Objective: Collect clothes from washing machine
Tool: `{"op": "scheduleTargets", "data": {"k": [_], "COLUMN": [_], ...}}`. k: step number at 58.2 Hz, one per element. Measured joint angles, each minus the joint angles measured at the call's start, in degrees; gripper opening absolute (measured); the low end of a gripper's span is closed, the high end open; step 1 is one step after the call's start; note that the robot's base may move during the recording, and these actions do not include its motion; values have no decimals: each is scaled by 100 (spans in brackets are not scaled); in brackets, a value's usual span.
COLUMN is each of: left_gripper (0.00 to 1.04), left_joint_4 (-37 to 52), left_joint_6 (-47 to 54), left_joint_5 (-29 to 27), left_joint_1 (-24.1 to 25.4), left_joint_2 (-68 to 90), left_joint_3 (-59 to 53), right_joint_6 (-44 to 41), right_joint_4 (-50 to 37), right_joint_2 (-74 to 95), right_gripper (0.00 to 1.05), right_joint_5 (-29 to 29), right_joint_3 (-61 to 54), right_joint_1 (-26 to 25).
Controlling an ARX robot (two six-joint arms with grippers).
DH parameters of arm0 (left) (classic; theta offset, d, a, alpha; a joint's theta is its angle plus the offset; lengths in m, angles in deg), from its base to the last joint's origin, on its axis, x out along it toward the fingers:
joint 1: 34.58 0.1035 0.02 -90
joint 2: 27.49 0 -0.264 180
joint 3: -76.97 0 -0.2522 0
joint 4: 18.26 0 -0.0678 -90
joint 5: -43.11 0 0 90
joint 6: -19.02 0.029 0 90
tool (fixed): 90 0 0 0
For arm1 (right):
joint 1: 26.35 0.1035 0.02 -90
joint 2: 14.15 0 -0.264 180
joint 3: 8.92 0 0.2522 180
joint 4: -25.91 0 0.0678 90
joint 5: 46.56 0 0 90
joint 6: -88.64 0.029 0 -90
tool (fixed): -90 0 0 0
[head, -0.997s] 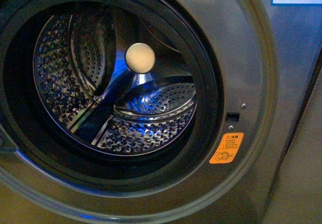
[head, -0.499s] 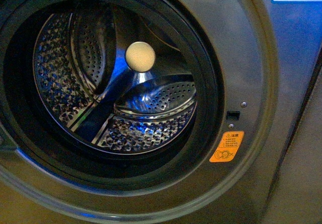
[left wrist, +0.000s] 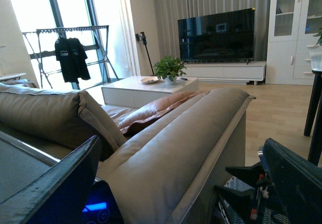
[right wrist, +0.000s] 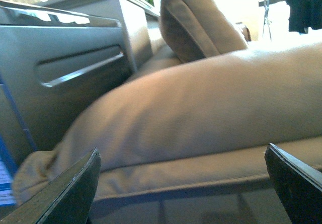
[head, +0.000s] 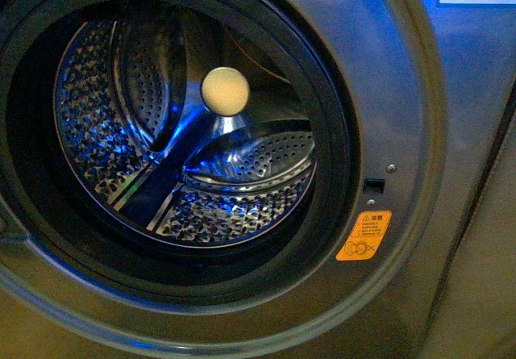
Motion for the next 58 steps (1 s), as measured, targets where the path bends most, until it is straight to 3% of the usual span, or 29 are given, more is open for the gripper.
{"op": "scheduleTargets", "data": {"k": [11, 18, 20, 22, 25, 46, 58], "left_gripper": [98, 98, 98, 98, 98, 98, 98], "left_joint_4": [0, 0, 0, 0, 0, 0, 0], "left_joint_6": [-2, -2, -2, -2, -2, -2, -2], "left_joint_5": [0, 0, 0, 0, -2, 0, 0], "left_joint_1": [0, 0, 0, 0, 0, 0, 0], "left_joint_2": [0, 0, 0, 0, -4, -13, -13], "left_joint_3": [0, 0, 0, 0, 0, 4, 4], "right_joint_6": [-267, -789, -1154, -1416, -1687, -1882, -1895], "right_joint_4": [-503, -675, 262, 988, 1556, 1786, 1980], "right_joint_2": [-1311, -2076, -2389, -2592, -2802, -3501, -3877], "right_gripper": [97, 97, 88, 81, 66, 3, 2], "right_joint_5": [-1276, -2481, -3252, -3617, -3786, -3834, -3834], "right_joint_3": [-999, -2092, -2199, -2402, -2828, -3307, -3458], "right_joint_1": [1478, 2905, 3464, 3718, 3832, 3862, 3862]}}
